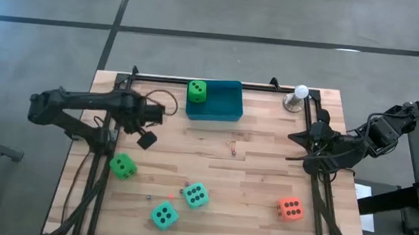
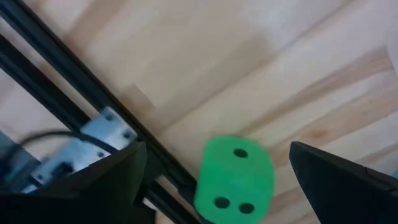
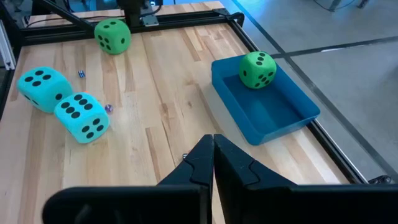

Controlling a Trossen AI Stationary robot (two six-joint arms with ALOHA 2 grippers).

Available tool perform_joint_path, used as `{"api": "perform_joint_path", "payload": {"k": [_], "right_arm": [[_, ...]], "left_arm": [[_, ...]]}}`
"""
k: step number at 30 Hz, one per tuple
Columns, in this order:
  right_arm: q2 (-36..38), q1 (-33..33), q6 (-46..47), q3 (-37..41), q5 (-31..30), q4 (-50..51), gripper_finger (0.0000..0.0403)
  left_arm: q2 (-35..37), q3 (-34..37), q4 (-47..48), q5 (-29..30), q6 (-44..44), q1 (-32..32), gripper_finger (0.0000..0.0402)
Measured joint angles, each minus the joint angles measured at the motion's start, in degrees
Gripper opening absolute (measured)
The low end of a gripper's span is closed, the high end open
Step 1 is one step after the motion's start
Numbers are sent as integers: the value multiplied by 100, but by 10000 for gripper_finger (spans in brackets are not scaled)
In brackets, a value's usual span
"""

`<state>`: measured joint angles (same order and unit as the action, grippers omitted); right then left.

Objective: Pick & Place Dice
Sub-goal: Put the large green dice into the blue bin

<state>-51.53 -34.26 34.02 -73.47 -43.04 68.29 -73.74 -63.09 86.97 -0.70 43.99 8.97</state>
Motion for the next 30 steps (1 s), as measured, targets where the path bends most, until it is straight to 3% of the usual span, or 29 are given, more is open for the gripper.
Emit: {"api": "perform_joint_path", "payload": {"k": [18,22,30], "right_arm": [[0,2,0,0,-1,0,8],[-1,0,1,1,-1,0,8],[-2,0,0,2,-1,0,8]], "left_arm": [[-222,438,-351,-480,3390,-2739,396],[-303,823,-970,-836,3842,-3067,398],[-294,1376,-1953,-858,4030,-3157,399]]}}
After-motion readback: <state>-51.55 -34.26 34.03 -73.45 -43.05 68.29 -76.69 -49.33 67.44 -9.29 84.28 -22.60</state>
